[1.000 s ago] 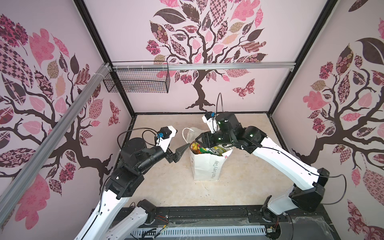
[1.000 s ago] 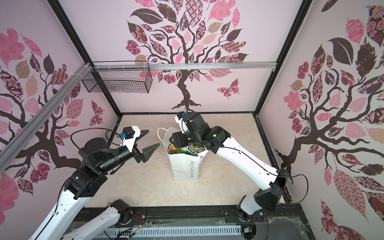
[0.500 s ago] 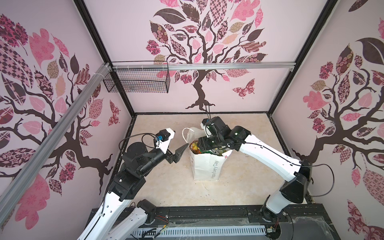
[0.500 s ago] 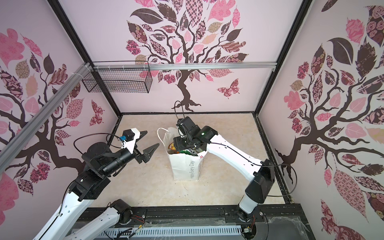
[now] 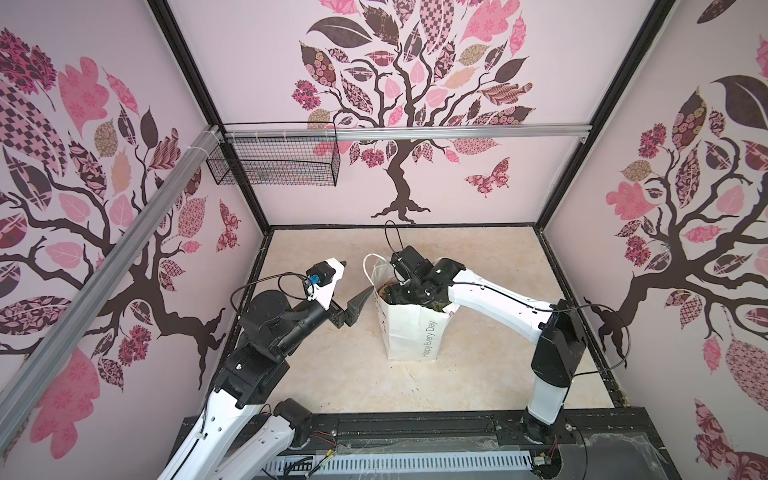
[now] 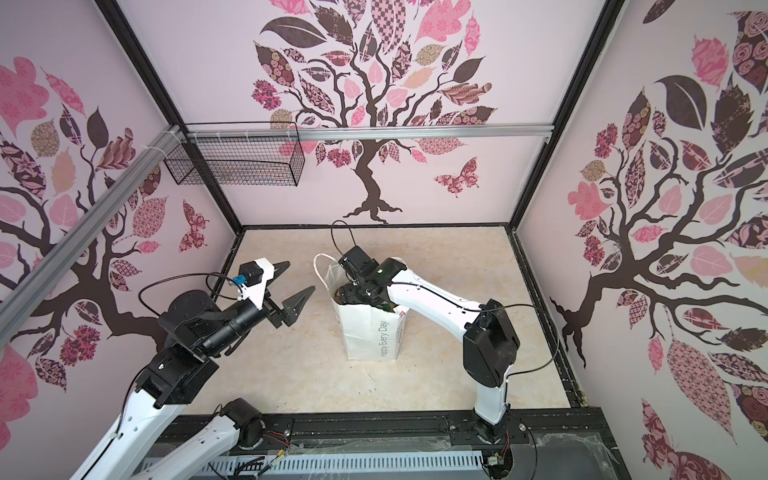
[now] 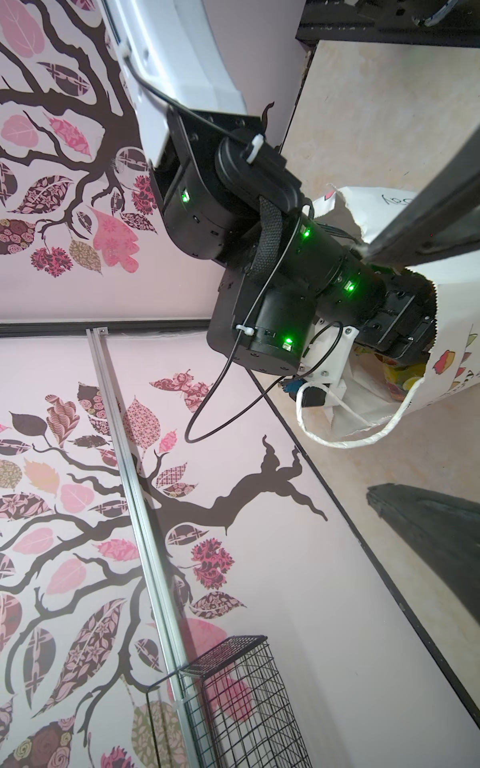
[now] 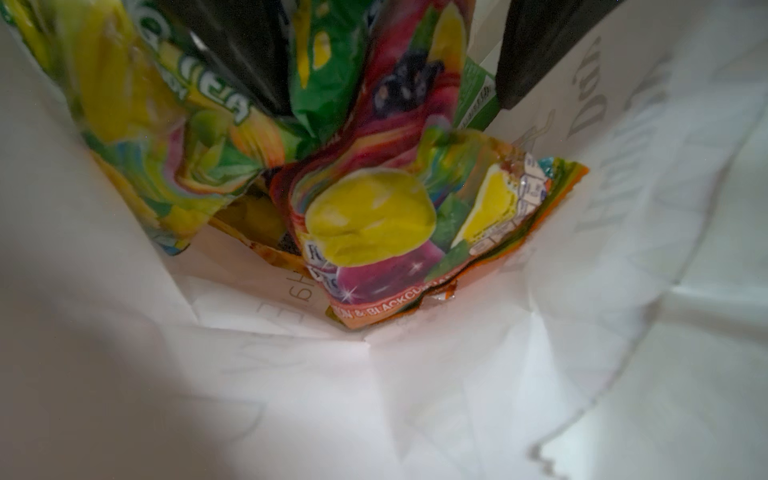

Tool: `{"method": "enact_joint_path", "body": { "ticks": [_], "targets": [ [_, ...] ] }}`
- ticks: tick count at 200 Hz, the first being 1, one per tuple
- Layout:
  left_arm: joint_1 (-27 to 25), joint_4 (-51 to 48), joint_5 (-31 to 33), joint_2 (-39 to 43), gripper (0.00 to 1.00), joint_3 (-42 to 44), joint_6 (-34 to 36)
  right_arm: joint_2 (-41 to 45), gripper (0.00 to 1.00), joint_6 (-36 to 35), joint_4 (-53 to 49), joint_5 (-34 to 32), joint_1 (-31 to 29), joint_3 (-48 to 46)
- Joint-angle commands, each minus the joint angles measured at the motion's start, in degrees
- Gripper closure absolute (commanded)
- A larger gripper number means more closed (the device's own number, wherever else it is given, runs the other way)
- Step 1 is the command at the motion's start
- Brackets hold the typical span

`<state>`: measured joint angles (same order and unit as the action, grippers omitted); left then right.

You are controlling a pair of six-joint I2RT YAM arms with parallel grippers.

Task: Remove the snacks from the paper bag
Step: 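Lower the right gripper into the bag onto the orange candy packet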

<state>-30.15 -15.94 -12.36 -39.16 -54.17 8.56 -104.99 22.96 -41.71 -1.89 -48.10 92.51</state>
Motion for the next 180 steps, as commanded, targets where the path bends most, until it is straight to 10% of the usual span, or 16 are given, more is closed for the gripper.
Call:
{"method": "enact_joint_path", "body": {
  "ticks": [1, 113, 180],
  "targets": [
    [-0.2, 1.2, 0.4, 0.0, 0.16, 1.8, -0.3, -4.6, 0.26, 1.0, -2.4, 1.0, 0.2, -3.9],
    [-0.2, 1.7, 1.3, 0.1, 0.16, 2.5, -0.3, 4.8, 0.92, 1.0, -0.5, -2.9, 0.2, -3.4],
    [-0.2, 1.9, 1.5, 0.6, 0.07, 2.7, -0.2, 12.7, 0.97, 1.0, 2.6, -3.7, 0.2, -3.3]
  ]
}}
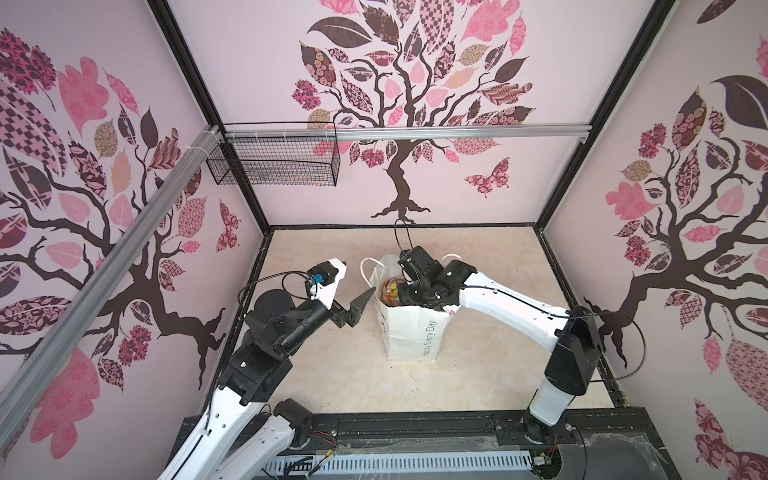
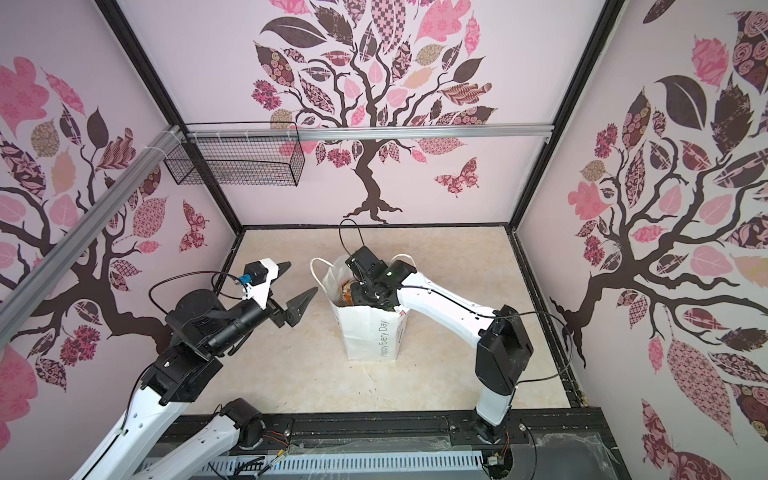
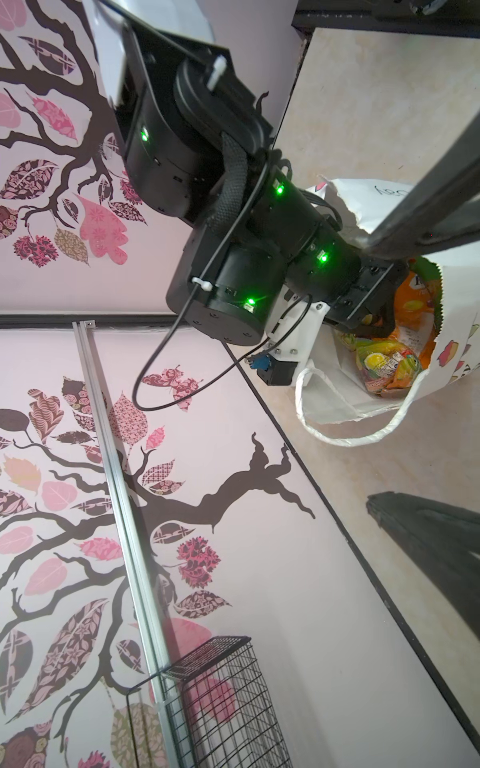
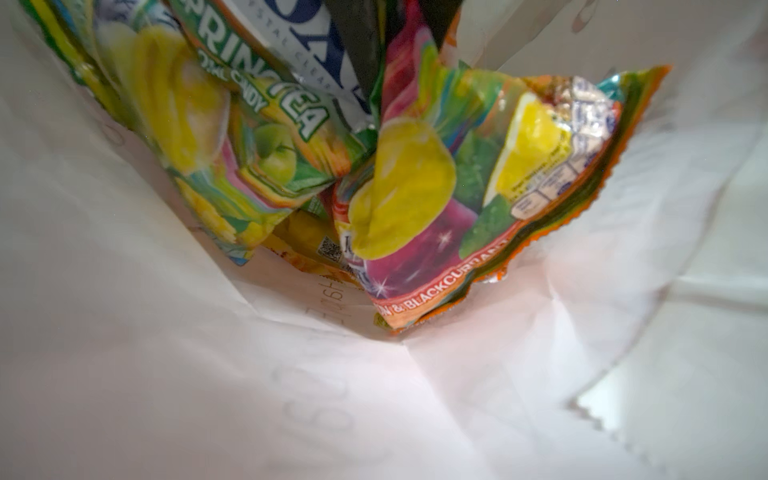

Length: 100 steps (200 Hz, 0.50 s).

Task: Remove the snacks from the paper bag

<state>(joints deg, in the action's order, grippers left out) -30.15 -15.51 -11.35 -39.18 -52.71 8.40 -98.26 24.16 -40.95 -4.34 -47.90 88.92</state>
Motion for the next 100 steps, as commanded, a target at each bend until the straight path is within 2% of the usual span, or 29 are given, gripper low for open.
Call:
{"method": "enact_joint_path", "body": {
  "ticks": [1, 100],
  "targets": [
    [-0.2, 1.4, 0.5, 0.7, 0.07, 1.3, 0.0, 6.1, 0.97, -0.3, 1.9, -1.4, 0.0, 0.2],
    [-0.2, 1.5, 1.5, 1.1, 0.04, 1.5, 0.0, 13.7, 1.00, -0.3, 3.8, -3.0, 0.0, 2.3]
  ]
}}
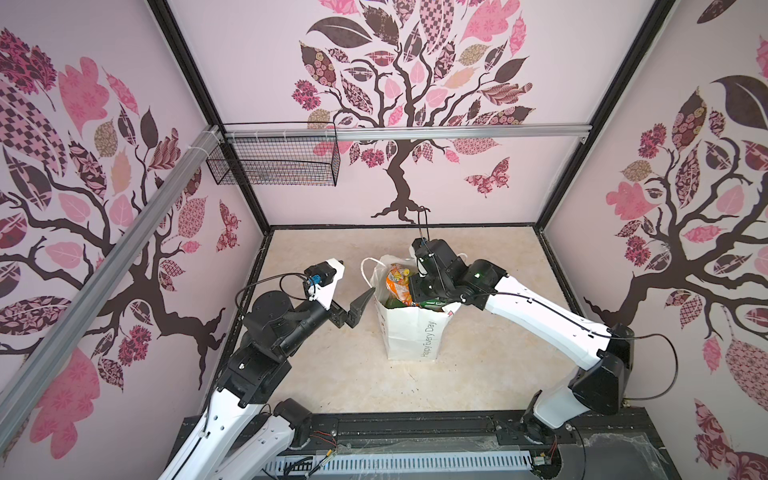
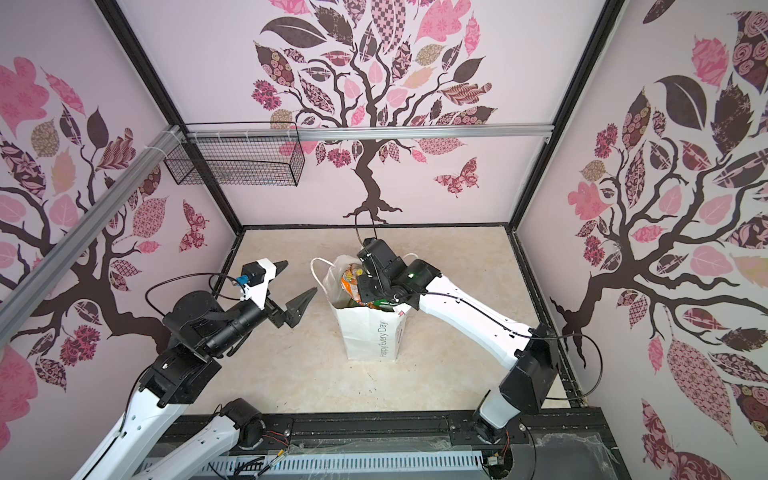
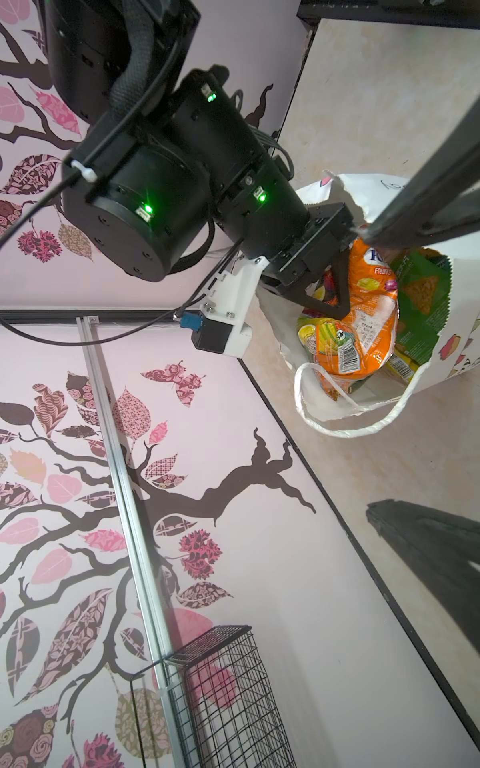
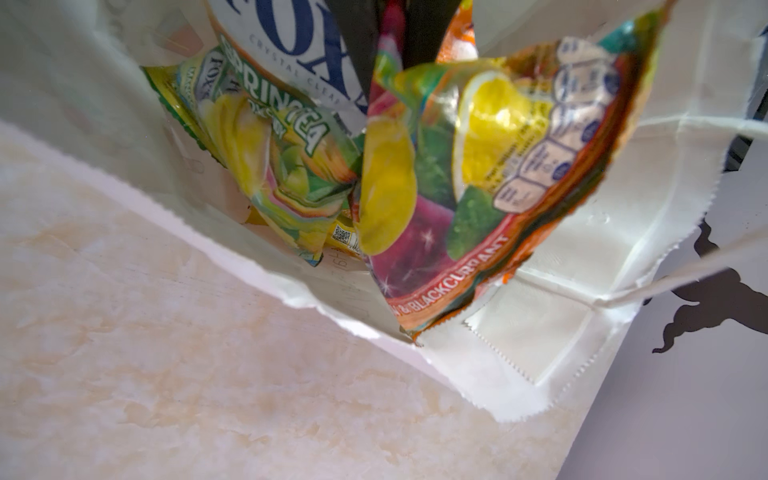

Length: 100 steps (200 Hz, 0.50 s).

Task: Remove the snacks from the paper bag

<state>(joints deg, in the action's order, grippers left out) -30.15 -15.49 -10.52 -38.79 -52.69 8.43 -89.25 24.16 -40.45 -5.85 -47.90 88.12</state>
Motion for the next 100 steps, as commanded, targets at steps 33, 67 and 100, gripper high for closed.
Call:
{"method": "enact_joint_path", "body": {
  "ticks": [33, 67, 100],
  "targets": [
    [-0.2, 1.9, 1.2, 1.4, 0.05, 1.9, 0.1, 7.3, 1.00, -0.2, 4.3, -0.7, -0.1, 3.7],
    [-0.1, 2.2, 2.9, 1.9, 0.04, 2.2, -0.1, 10.6, 1.00, -0.2, 5.5, -0.7, 0.0, 4.0],
    [-0.2, 1.2, 5.0, 2.2, 0.02, 1.2, -4.3, 15.0, 1.00, -0.6, 7.9, -2.3, 0.0, 2.2]
  ]
}}
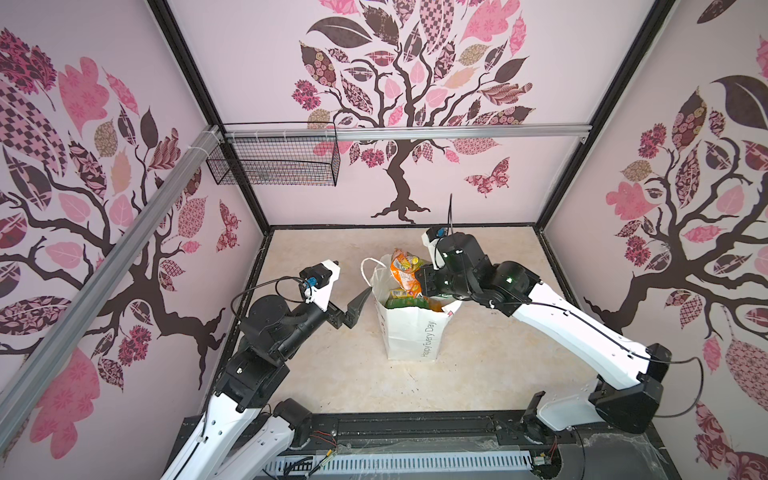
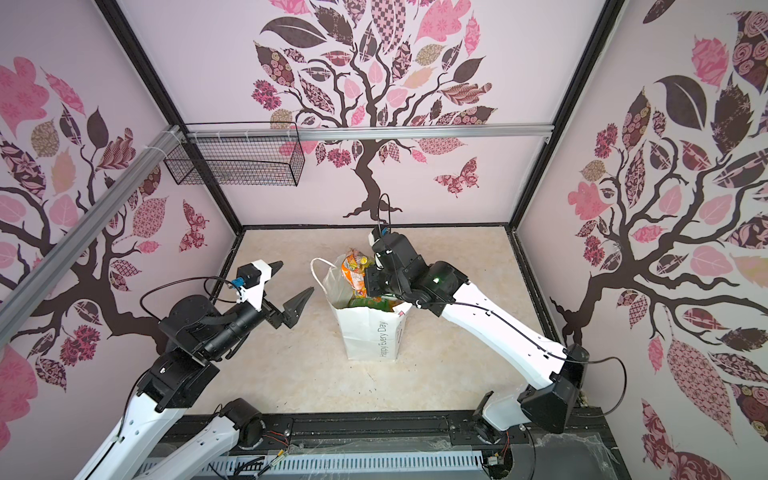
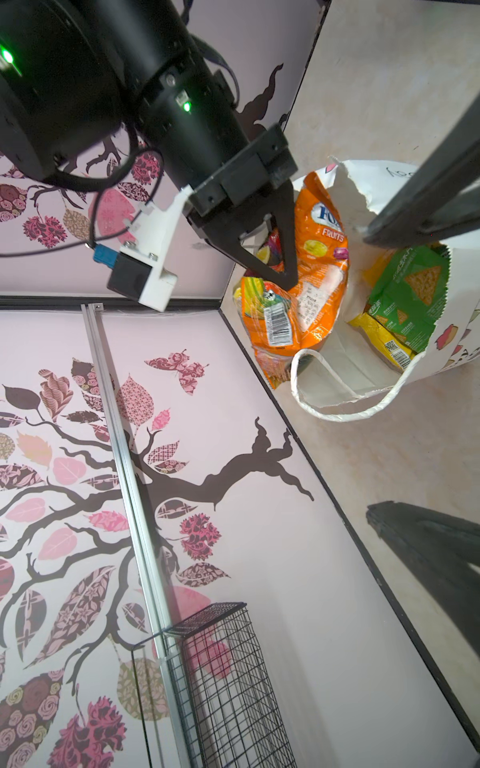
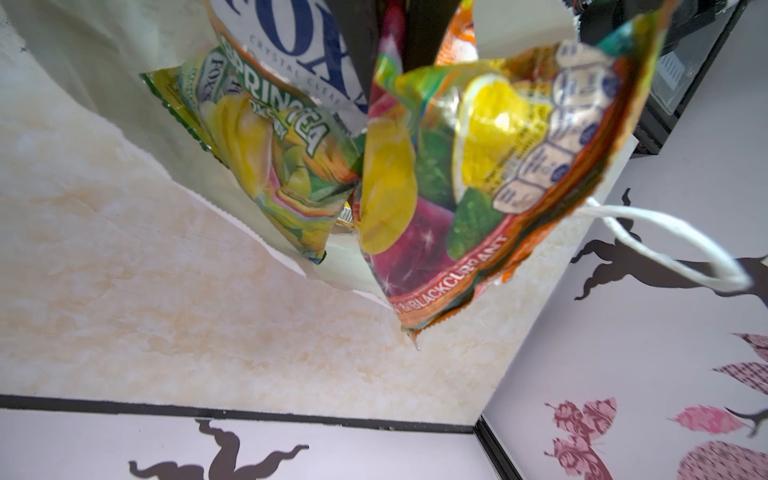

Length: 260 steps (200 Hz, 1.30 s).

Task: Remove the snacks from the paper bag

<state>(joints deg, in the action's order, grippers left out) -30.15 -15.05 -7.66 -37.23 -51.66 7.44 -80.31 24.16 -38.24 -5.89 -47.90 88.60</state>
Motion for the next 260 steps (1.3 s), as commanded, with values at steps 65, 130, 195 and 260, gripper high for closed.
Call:
{"method": "enact_joint_path", "body": {
  "ticks": [65, 130, 195, 260],
  "targets": [
    [-0.2, -4.3, 2.0, -0.3, 0.01, -6.1, -22.6, 10.7, 1.00, -3.5, 7.5, -3.9, 0.0, 0.5],
    [-0.2, -17.4, -1.3, -11.9, 0.11, -20.4, -50.5, 9.4, 1.00, -6.4, 11.0, -0.3, 0.0, -0.6],
    [-0.3, -8.2, -18.9, -21.9, 0.19, -21.8, -71.1, 7.9, 1.00, -10.2, 13.0, 5.8, 0.0, -3.0],
    [-5.0, -6.8, -13.6, -24.8, 0.23, -19.5, -72.9, 6.7, 1.00, -11.5, 13.9, 10.3, 0.0, -5.2]
  ]
}}
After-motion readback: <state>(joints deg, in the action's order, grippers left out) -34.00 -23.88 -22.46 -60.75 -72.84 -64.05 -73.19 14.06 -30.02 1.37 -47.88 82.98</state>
